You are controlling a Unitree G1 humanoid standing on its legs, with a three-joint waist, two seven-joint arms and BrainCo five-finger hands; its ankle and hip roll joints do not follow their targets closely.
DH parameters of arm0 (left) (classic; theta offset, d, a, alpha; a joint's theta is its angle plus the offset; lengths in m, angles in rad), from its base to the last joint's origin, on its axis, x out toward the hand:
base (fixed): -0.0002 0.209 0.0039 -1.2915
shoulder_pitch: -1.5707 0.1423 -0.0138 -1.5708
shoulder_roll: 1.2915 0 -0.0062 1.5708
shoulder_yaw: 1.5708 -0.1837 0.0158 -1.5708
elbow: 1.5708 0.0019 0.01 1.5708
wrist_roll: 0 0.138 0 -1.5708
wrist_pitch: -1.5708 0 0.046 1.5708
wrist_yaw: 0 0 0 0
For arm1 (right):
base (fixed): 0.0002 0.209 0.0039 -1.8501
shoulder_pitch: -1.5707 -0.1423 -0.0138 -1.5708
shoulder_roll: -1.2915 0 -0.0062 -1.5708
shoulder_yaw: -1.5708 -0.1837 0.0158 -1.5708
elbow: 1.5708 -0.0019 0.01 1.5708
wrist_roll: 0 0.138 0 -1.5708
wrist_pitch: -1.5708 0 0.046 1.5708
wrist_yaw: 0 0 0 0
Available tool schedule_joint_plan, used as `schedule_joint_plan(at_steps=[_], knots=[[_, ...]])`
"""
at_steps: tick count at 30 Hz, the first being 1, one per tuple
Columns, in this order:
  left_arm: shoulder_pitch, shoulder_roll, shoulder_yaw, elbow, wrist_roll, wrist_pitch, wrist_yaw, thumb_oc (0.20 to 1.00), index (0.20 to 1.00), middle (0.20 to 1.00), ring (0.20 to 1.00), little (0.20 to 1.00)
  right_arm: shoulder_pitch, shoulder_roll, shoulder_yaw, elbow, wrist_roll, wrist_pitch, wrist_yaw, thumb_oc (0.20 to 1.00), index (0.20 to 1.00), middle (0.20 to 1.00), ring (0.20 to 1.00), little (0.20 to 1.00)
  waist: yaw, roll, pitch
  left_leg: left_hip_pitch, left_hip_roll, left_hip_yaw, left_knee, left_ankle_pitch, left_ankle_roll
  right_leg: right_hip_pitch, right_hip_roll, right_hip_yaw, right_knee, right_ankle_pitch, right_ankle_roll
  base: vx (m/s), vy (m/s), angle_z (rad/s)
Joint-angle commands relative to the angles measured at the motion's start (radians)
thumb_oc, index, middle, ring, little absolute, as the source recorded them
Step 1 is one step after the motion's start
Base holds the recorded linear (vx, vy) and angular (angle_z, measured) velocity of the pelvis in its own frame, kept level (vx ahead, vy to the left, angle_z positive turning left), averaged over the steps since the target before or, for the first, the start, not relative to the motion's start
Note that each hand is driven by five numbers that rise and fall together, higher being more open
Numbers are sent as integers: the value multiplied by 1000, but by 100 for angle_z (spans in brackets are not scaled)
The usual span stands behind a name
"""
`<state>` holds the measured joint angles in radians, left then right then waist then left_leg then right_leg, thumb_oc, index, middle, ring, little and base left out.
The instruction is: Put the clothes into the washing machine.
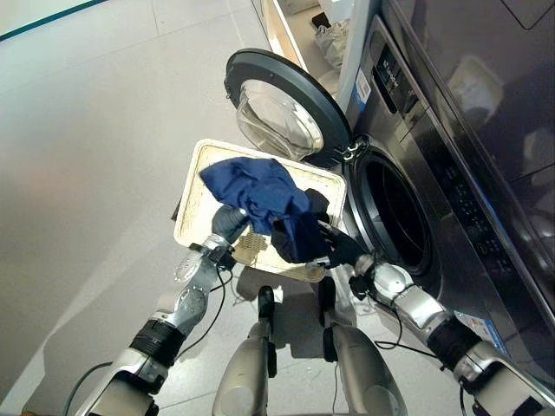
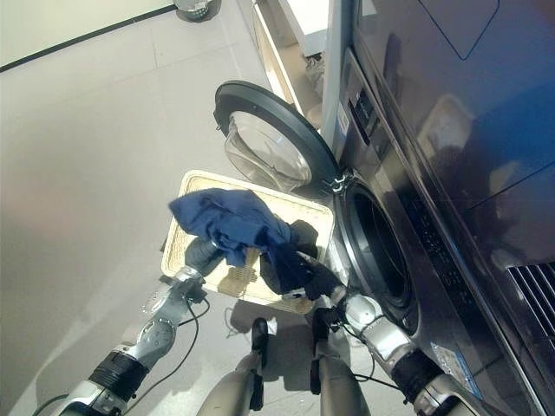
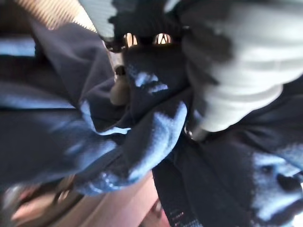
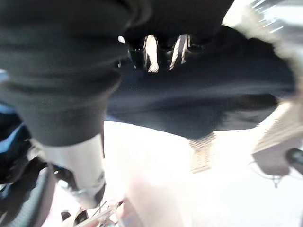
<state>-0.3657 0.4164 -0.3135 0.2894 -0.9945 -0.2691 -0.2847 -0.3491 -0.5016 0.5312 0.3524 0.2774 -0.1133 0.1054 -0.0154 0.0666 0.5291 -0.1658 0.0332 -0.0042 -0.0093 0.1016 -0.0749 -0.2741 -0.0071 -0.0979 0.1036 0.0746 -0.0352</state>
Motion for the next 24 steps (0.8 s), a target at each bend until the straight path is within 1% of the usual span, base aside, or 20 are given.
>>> schedule_joint_plan(at_steps=[1,2,3,4,5,8,11,12,13,15,18,19,21,22,23,24], knots=[[50,-14,70,-100,75,-152,73,200,200,200,200,200,83,17,-43,-107,36,-93,-8,1000,1000,1000,1000,1000,-32,-70,-67,-50,-71,26,92,-75,20,37,-33,15,7,-66,99,69,-45,-1],[46,-19,99,-92,142,-232,168,200,200,200,200,200,102,27,-62,-91,14,-114,-53,1000,1000,1000,1000,1000,-35,-75,-66,-43,-70,28,91,-78,22,43,-30,20,6,-67,100,72,-45,0],[46,-19,100,-91,145,-236,175,200,200,200,200,200,102,28,-63,-90,11,-117,-59,1000,1000,1000,1000,1000,-35,-75,-67,-43,-70,28,90,-78,22,43,-30,20,6,-67,100,56,-12,3],[42,-19,112,-93,175,-260,204,200,200,200,200,200,102,28,-76,-83,11,-121,-78,1000,1000,1000,1000,1000,-36,-76,-66,-39,-70,29,88,-79,22,47,-30,22,3,-67,100,0,0,0],[41,-20,117,-96,188,-265,215,200,200,200,200,200,102,31,-81,-77,6,-125,-88,1000,1000,1000,1000,1000,-36,-76,-66,-39,-71,30,89,-80,23,48,-31,22,3,-67,100,29,7,-6],[36,-18,125,-110,196,-253,212,200,200,200,200,200,103,39,-91,-69,-26,-153,-139,1000,1000,1000,1000,1000,-35,-73,-66,-38,-71,31,92,-82,23,50,-33,23,3,-67,101,6,2,-3],[33,-19,122,-125,190,-224,185,200,200,200,200,200,96,45,-105,-74,-49,-176,-188,1000,1000,1000,1000,1000,-37,-69,-65,-36,-72,30,92,-82,24,52,-34,23,5,-67,101,0,0,0],[33,-18,116,-132,180,-206,159,200,200,200,200,200,93,49,-112,-81,-55,-190,-213,1000,1000,1000,1000,1000,-38,-65,-64,-34,-73,29,92,-83,25,52,-34,24,6,-67,101,0,0,0],[33,-18,116,-132,179,-206,158,200,200,200,200,200,93,49,-112,-81,-55,-190,-213,1000,1000,1000,1000,1000,-38,-65,-64,-34,-73,29,92,-83,25,52,-34,24,6,-67,101,18,41,0],[35,-22,92,-148,166,-155,92,200,200,200,200,200,80,64,-122,-95,-98,-222,-279,1000,1000,1000,1000,1000,-42,-55,-63,-32,-75,31,92,-84,27,51,-37,26,8,-67,103,19,52,0],[35,-22,89,-149,164,-150,84,200,200,200,200,200,78,64,-123,-96,-103,-226,-286,1000,1000,1000,1000,1000,-42,-54,-62,-31,-75,32,92,-84,27,51,-37,27,8,-67,103,4,26,0],[29,-16,54,-166,120,-72,-14,200,200,200,200,200,42,69,-120,-107,-194,-246,-358,1000,1000,1000,1000,1000,-47,-40,-59,-30,-78,35,92,-85,29,46,-40,32,12,-66,104,11,105,0],[19,-10,31,-171,96,-13,-85,200,200,200,200,200,6,63,-107,-106,-276,-249,-392,1000,1000,1000,1000,1000,-48,-31,-55,-29,-82,36,91,-86,30,45,-43,33,11,-64,103,3,89,-1],[18,-10,31,-170,96,-13,-86,200,200,200,200,200,5,64,-107,-106,-277,-249,-392,1000,1000,1000,1000,1000,-48,-31,-54,-29,-82,36,92,-86,30,45,-43,33,11,-64,103,-1,40,-3],[15,-5,22,-174,83,9,-112,200,200,200,200,200,-12,59,-99,-102,-309,-247,-403,1000,1000,1000,1000,1000,-47,-28,-54,-30,-83,37,92,-86,30,45,-45,34,10,-64,103,1,42,-2],[4,3,8,-174,63,51,-155,200,200,200,200,200,-48,49,-82,-93,-352,-242,-414,1000,1000,1000,1000,1000,-47,-22,-53,-26,-85,38,89,-87,30,47,-47,33,7,-62,104,0,49,-2]])
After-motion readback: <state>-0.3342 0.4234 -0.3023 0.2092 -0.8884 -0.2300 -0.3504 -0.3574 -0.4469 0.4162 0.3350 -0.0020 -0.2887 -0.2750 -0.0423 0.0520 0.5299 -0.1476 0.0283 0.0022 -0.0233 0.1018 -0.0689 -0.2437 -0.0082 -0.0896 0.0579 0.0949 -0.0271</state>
